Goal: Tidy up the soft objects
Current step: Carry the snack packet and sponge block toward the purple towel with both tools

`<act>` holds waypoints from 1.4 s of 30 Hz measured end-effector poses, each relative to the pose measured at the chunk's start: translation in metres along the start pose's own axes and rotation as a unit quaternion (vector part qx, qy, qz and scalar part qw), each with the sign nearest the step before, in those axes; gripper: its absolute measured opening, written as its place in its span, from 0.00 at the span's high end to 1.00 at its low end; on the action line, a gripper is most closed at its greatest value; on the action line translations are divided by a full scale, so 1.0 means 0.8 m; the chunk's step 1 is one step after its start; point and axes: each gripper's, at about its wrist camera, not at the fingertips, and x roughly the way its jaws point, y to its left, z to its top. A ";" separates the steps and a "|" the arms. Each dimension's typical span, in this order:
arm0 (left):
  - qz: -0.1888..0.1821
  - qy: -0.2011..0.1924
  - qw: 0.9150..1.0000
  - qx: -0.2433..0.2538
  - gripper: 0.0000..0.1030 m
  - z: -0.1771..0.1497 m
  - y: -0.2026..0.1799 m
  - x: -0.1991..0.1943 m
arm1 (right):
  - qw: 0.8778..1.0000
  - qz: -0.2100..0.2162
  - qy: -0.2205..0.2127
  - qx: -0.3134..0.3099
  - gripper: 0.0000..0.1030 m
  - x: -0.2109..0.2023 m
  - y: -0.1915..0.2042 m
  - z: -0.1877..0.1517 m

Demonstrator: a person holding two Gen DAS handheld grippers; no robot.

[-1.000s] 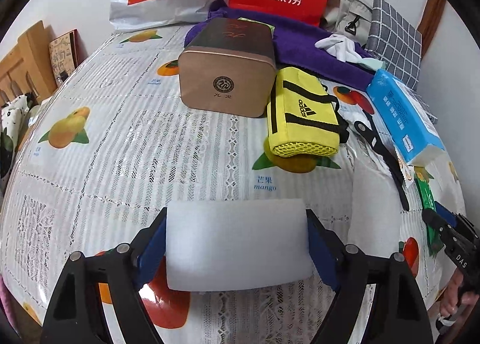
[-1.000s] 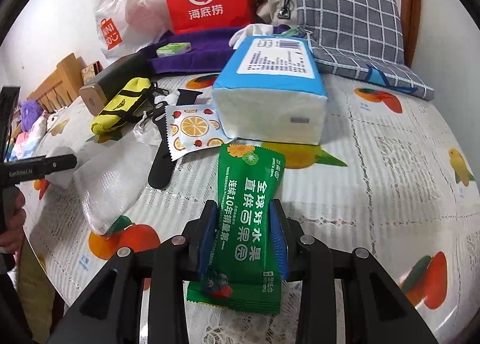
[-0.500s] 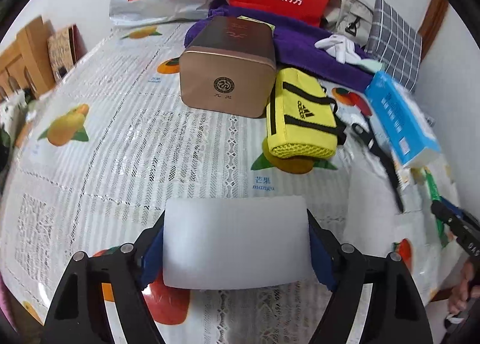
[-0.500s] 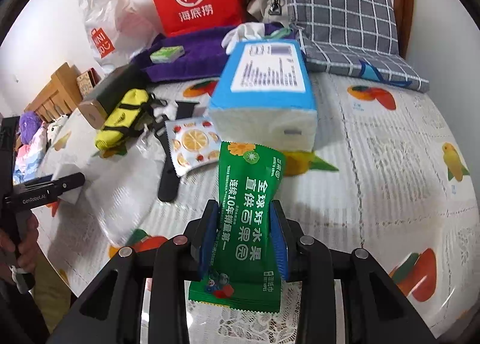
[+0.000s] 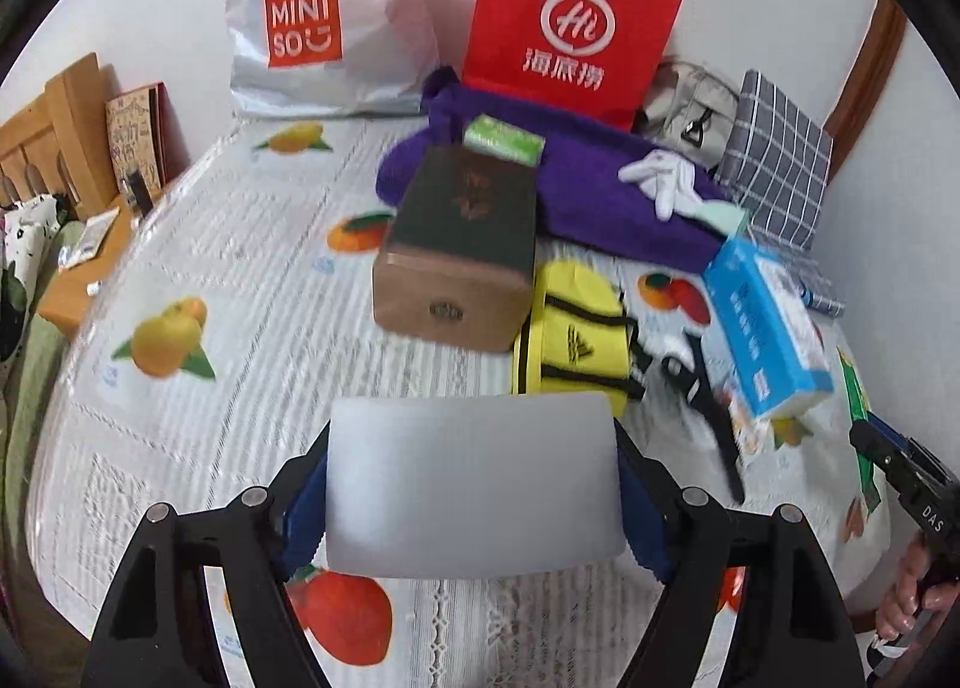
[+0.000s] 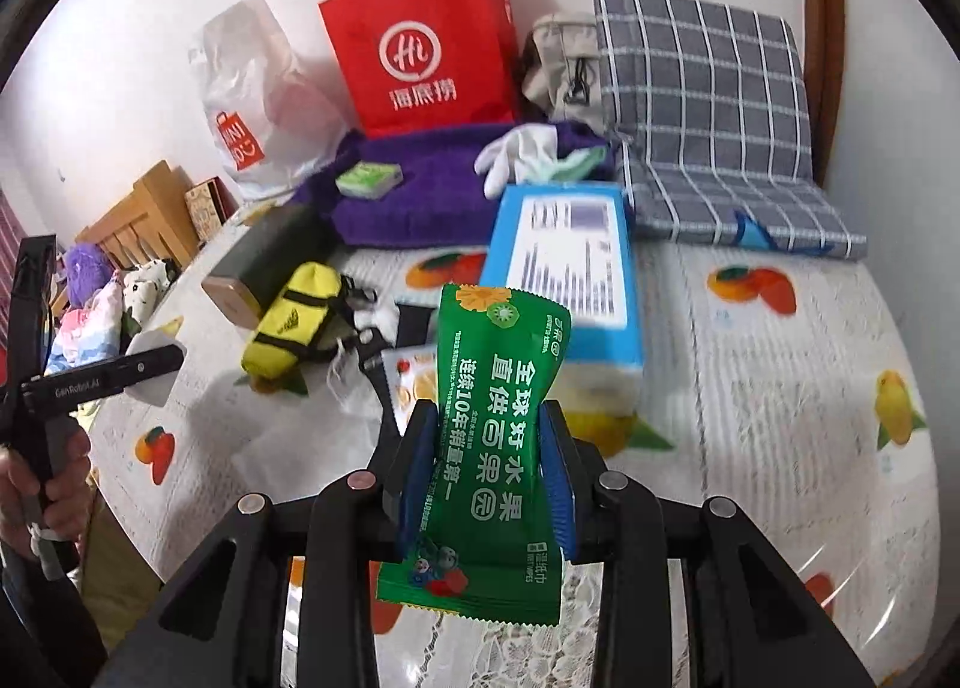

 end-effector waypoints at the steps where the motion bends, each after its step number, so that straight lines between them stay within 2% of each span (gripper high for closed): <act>1: 0.000 -0.003 1.000 0.000 0.23 0.004 -0.001 -0.002 | 1.000 0.001 -0.003 0.000 0.68 -0.002 0.000 0.004; 10: 0.001 -0.022 1.000 0.009 0.23 0.044 -0.013 -0.006 | 0.999 0.011 -0.028 -0.018 0.68 -0.008 0.001 0.050; 19: 0.011 -0.035 0.999 0.013 0.23 0.093 -0.023 0.001 | 0.999 0.007 -0.047 -0.023 0.68 0.007 0.003 0.120; 26: 0.028 -0.052 0.998 0.022 0.23 0.141 -0.033 0.011 | 0.998 0.017 -0.064 -0.005 0.68 0.028 0.004 0.181; 34: 0.039 -0.057 0.997 0.022 0.23 0.185 -0.037 0.025 | 0.998 0.023 -0.065 -0.002 0.68 0.060 0.001 0.230; 42: 0.037 -0.063 0.997 0.020 0.23 0.228 -0.045 0.039 | 0.996 0.032 -0.080 -0.008 0.68 0.088 0.004 0.282</act>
